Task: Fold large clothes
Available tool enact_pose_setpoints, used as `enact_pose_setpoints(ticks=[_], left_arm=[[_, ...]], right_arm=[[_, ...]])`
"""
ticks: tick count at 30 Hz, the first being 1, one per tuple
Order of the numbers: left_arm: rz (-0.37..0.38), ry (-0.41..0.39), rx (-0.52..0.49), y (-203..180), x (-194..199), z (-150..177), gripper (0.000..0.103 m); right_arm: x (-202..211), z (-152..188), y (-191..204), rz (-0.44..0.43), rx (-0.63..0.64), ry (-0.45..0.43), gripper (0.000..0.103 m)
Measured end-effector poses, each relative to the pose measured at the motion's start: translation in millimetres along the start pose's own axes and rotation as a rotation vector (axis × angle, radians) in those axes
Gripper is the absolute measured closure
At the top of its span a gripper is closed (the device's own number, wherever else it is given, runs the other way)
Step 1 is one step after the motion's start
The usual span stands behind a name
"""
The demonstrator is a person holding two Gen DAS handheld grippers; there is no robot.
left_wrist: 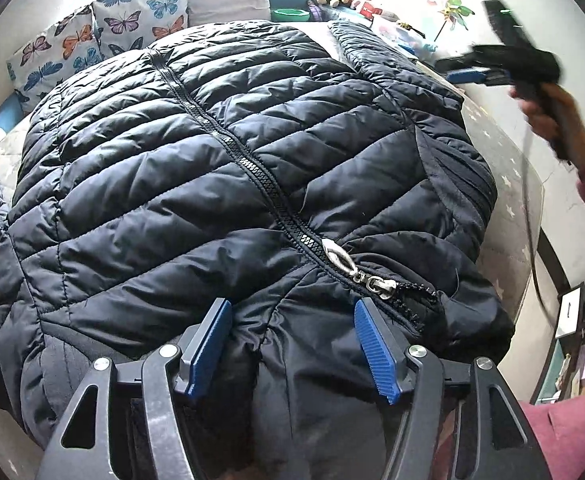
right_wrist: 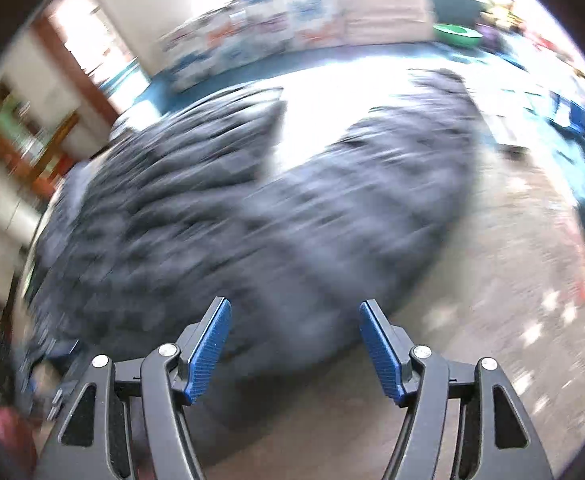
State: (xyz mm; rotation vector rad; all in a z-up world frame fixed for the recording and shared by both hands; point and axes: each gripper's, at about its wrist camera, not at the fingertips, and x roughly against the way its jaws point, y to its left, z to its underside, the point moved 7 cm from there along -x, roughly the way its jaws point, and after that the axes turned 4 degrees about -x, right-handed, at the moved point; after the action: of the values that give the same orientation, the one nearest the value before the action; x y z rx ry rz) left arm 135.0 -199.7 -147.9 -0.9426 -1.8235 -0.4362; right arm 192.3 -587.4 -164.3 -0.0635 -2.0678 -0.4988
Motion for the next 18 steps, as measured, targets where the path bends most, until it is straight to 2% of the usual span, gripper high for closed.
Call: enact_pose_setpoints(ticks=[2,7,14,17,18], left_arm=[[0.003,0.007,0.005,1,0,0,0.035],[0.020,0.025,0.025,3,0,-2,0.034],[0.024,0.044,0.034,3,-1,-3,0.032],[0.026,0.051,0.035,3,-2,-4,0.031],[0.027,0.053,0.036,3,-2,-4,0.031]], right_arm=[[-11,-22,-33,0.013,-0.093,-0.003,0.030],[-46,-64,-75,0.002,-0.242,-0.008,0.030],[-73,-95,-94,-0.031,-0.329,-0.019,0.030],[-75,-104,-95,-0.049,-0.339,-0.051,0.030],[-76,-107,-94,-0.062,-0.350,-0.059,0.040]])
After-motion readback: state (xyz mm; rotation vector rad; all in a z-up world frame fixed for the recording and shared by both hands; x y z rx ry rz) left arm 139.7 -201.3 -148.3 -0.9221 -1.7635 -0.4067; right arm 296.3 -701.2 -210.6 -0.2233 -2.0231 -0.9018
